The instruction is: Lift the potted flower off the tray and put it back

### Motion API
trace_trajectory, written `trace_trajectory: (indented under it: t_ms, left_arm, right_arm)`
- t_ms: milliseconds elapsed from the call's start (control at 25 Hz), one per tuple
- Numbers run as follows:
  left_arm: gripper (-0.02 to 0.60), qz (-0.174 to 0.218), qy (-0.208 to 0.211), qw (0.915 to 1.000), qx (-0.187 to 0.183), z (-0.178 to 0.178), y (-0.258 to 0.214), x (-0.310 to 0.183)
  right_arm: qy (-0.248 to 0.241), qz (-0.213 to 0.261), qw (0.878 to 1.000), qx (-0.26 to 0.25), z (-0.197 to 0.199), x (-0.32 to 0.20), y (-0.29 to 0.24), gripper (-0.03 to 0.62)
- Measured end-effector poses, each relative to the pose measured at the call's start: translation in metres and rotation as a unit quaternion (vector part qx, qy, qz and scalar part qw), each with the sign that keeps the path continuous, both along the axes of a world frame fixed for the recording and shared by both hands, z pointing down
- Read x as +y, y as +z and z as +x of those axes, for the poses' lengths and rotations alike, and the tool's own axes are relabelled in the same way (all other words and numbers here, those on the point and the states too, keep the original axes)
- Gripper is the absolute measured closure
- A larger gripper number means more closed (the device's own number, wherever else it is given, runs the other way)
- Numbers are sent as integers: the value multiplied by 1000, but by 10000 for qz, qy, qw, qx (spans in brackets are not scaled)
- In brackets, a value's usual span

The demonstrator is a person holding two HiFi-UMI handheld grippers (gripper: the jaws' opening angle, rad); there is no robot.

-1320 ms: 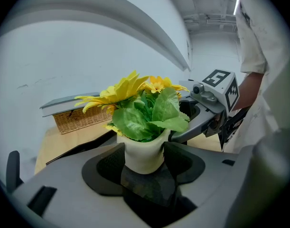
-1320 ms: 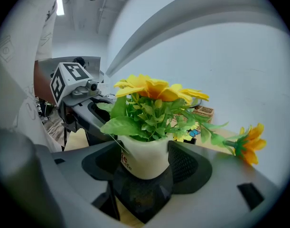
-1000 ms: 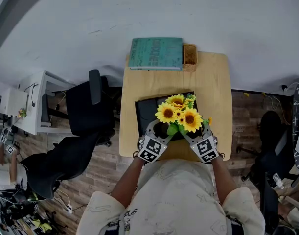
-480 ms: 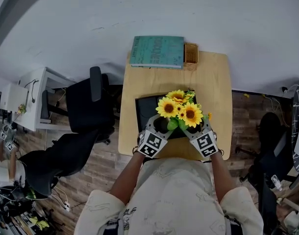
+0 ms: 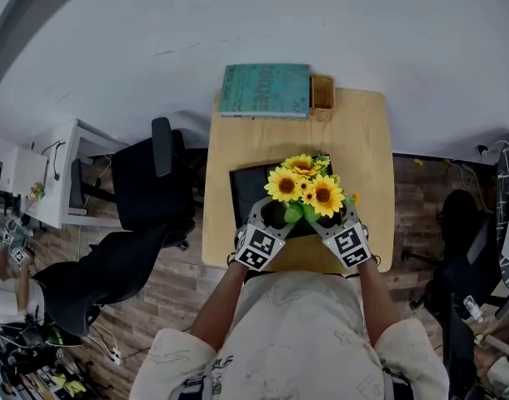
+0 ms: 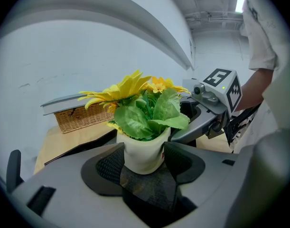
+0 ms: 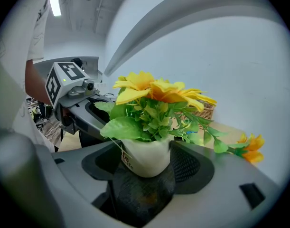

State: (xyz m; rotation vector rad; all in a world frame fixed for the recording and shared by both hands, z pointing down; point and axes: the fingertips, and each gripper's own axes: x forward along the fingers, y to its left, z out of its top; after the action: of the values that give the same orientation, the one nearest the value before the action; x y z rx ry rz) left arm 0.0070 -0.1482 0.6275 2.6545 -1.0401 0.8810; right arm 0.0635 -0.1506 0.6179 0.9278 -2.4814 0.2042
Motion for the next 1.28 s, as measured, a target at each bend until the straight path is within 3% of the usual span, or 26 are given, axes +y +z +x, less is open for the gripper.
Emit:
trace_trajectory:
  t_ms: [520, 1280]
  left_arm:
    - [318, -4, -199, 9998, 5, -11, 2, 18]
    - [318, 233, -594, 9975, 290, -33, -21, 48]
  right_arm:
    - [268, -165, 9995, -85, 20, 18, 4, 269]
    - [752, -272, 9967, -151, 56, 48, 4, 269]
